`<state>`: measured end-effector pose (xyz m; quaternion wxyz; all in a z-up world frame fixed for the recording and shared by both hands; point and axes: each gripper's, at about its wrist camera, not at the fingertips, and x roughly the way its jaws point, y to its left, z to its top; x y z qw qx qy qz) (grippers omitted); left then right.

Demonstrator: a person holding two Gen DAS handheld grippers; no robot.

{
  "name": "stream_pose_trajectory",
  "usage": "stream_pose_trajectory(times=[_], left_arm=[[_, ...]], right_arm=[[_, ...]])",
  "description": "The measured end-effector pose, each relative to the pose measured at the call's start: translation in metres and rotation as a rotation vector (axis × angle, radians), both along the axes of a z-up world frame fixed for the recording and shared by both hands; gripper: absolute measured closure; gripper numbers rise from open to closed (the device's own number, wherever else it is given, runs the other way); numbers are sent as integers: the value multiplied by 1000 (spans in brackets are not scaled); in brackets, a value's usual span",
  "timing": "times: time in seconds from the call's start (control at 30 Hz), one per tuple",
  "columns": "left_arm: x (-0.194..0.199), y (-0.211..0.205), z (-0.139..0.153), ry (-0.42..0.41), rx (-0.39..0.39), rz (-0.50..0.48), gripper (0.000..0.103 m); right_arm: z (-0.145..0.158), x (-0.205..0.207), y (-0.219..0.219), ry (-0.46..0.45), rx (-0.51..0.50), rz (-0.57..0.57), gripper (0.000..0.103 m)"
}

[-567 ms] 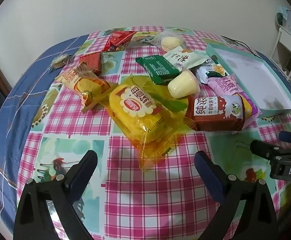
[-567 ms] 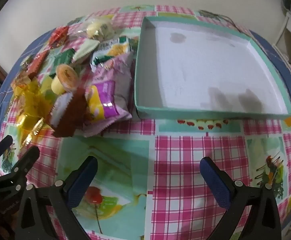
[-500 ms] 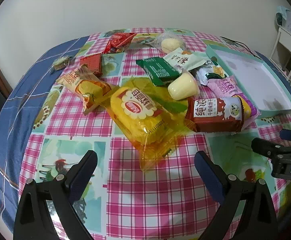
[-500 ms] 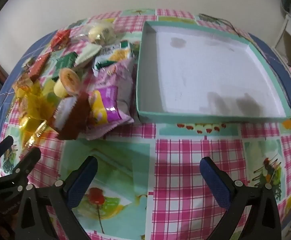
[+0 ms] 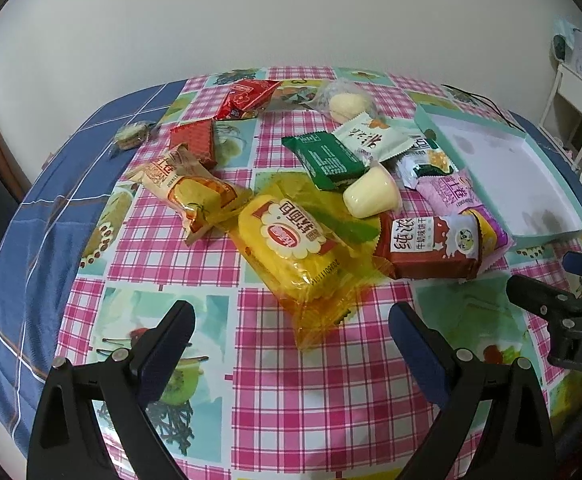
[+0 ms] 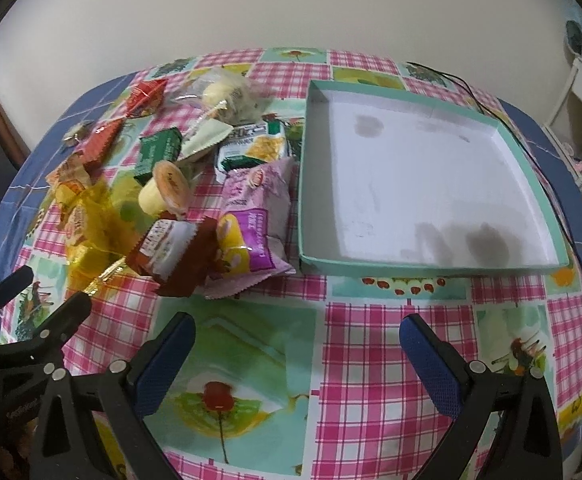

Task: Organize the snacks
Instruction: 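Move both tools toward the snack pile beside the white tray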

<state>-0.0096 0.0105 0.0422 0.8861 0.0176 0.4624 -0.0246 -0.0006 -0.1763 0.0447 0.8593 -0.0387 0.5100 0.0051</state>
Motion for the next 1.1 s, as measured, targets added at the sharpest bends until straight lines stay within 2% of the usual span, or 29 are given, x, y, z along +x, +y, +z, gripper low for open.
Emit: stream_pose_trajectory(times=[0.13,0.3,0.53,0.6,0.7,0.93,1.1], left_arm=[[1,5,3,0,-11,9,5],[4,17,10,18,-20,42,5],[20,38,20,91,-110,104,5],[26,40,22,104,-142,116,6],[36,38,22,135,-146,130,7],[56,39,12,216,-164,178,10],[63,39,8,244,-169,189,10]], right_arm=[[4,1,3,-20,-20,21,0],[19,-2,17,-82,10,78,0],[33,13,37,-37,83,187,0],[31,20,40,-14,101,194,1],[24,30,44,27,113,191,6],[18,42,62,57,40,298,7],[13,54,69,73,43,342,12]])
